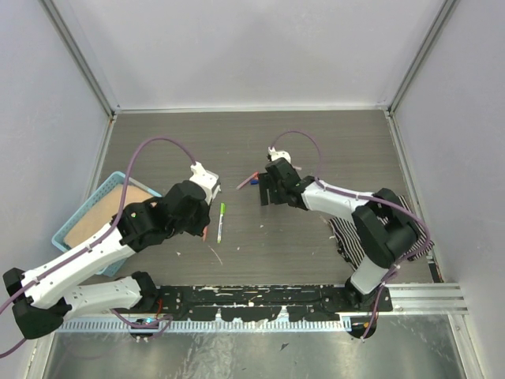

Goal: Insert the pens into the pen caps
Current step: Pick up the pen cap from the center of the board.

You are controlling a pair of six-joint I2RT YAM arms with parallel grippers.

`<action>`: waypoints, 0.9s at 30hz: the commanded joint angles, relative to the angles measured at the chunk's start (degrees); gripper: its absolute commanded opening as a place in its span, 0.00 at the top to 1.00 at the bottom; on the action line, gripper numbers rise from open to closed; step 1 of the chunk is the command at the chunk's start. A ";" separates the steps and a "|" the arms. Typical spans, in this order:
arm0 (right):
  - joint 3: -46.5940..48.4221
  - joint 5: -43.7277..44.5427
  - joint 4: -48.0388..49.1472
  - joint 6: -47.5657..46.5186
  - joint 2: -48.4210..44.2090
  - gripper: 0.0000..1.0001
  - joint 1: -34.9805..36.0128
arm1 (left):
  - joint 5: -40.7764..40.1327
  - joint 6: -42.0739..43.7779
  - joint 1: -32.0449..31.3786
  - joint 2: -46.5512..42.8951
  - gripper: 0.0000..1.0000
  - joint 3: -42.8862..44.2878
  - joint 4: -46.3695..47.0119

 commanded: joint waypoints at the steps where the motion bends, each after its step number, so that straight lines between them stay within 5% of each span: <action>1: 4.99 0.01 3.37 -3.14 2.75 0.22 -0.12 | -1.26 1.68 0.15 0.12 1.00 1.15 -0.42; 27: 11.80 -0.77 4.43 -7.63 14.70 0.23 -3.37 | -1.27 3.26 0.13 -0.07 1.00 0.70 1.15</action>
